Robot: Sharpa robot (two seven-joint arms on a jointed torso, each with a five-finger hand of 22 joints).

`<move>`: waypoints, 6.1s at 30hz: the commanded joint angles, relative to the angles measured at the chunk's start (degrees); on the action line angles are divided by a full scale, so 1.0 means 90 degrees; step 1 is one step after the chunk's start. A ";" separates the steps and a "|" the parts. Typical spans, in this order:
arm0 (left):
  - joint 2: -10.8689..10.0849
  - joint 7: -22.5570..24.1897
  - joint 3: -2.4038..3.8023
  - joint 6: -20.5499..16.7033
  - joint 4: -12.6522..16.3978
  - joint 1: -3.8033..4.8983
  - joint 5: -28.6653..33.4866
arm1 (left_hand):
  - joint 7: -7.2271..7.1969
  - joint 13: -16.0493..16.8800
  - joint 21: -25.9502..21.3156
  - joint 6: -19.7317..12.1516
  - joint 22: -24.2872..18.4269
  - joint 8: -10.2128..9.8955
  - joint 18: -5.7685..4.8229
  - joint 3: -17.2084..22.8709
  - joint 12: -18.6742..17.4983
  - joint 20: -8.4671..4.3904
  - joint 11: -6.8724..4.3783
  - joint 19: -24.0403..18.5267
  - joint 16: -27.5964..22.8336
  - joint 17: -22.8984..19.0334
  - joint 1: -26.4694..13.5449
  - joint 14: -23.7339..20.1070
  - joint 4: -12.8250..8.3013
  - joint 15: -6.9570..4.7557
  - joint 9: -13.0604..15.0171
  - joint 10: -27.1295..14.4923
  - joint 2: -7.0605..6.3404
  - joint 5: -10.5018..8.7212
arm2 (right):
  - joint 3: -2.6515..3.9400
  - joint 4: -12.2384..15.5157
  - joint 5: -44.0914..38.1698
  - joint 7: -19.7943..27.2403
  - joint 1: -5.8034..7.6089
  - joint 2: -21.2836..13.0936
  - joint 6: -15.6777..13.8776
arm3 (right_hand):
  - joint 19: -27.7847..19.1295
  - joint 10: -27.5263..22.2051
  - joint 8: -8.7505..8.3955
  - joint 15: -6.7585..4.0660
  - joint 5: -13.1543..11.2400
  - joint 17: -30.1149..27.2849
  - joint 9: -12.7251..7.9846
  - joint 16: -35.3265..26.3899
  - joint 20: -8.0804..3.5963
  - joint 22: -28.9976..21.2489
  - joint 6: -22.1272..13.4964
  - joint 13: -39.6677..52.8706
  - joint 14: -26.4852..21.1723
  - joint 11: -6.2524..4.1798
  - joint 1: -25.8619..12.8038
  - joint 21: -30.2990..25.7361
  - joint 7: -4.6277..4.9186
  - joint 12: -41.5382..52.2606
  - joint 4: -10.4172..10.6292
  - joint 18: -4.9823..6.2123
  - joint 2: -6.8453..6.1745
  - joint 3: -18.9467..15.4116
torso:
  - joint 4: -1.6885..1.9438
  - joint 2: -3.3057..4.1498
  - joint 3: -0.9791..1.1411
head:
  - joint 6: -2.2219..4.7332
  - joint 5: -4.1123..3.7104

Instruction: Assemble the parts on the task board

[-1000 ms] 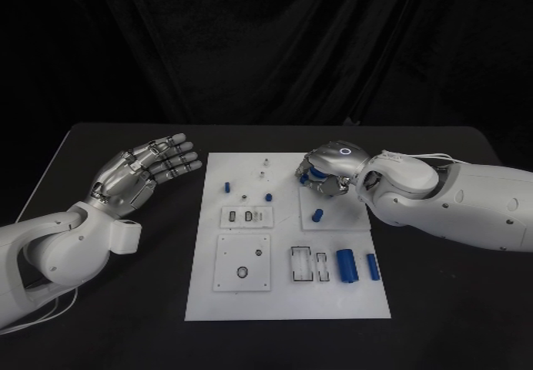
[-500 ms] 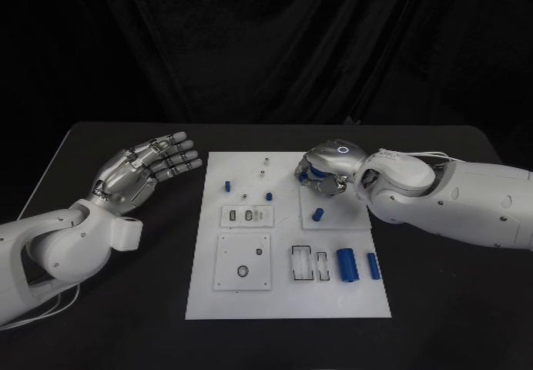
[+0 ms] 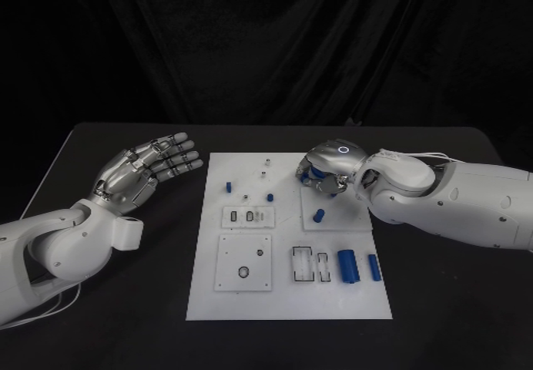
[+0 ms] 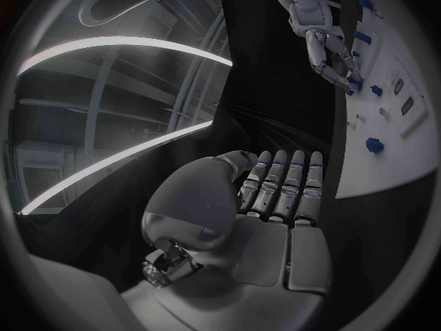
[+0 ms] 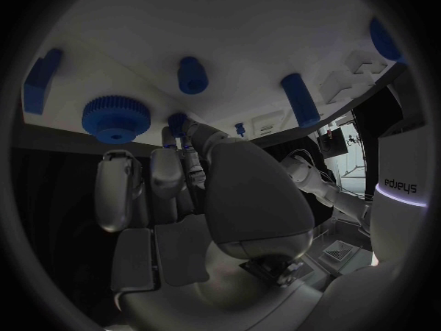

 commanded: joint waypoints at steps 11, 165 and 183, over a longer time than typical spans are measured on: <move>-0.0012 0.1119 0.0004 0.0063 0.0021 0.0002 0.0013 | 0.0000 0.0007 0.0020 0.0011 0.0000 0.0007 -0.0122 0.0061 -0.0043 0.0009 0.0000 0.0034 0.0021 -0.0007 -0.0042 -0.0011 0.0000 0.0053 0.0000 -0.0051 -0.0004 0.0007 | 0.0002 0.0145 0.0833 0.0016 0.0582 0.0146 -0.0059 | -0.0025 0.0463 0.0038 -0.0080 -0.0504 -0.0153 0.0152 -0.0142 -0.0055 -0.0020 0.0097 0.0032 -0.0041 -0.0252 0.0057 -0.0013 0.0007 -0.0233 0.0075 -0.0105 0.0014 0.0015 | 0.0000 -0.0011 -0.0012 | 0.0062 0.0037; 0.0200 0.0752 0.0006 0.0200 -0.0296 -0.0017 0.0062 | 0.0081 0.0042 0.0029 0.0076 -0.0012 0.0033 -0.0211 0.0253 -0.0010 0.0005 0.0023 0.0054 0.0118 -0.0022 -0.0116 0.0032 -0.0036 0.0131 0.0014 -0.0031 -0.0077 -0.0016 | -0.0006 -0.0454 0.2152 -0.0636 0.0594 -0.0405 0.1271 | 0.0917 0.3682 -0.0499 -0.0287 0.0442 0.4494 -0.0543 0.1614 -0.0241 0.1670 -0.1433 0.9610 0.1156 -0.0595 -0.0694 0.0735 -0.0155 0.7826 0.0810 -0.0485 -0.0104 -0.1575 | -0.0085 -0.0081 -0.0025 | 0.0105 0.0050; 0.0225 0.0685 0.0006 0.0276 -0.0340 -0.0025 0.0062 | 0.0091 0.0050 0.0035 0.0116 -0.0012 0.0045 -0.0213 0.0271 -0.0004 0.0003 0.0026 0.0065 0.0136 -0.0021 -0.0125 0.0048 -0.0041 0.0131 0.0020 -0.0007 -0.0087 -0.0017 | -0.0006 -0.0578 0.1889 -0.0326 0.0412 -0.0246 0.0831 | 0.0852 0.3682 -0.0416 -0.0281 0.0255 0.4494 -0.0532 0.1614 -0.0235 0.1605 -0.1287 0.9610 0.1156 -0.0579 -0.0758 0.0681 -0.0126 0.7826 0.0786 -0.0460 -0.0147 -0.1657 | -0.0097 -0.0093 -0.0027 | 0.0064 0.0076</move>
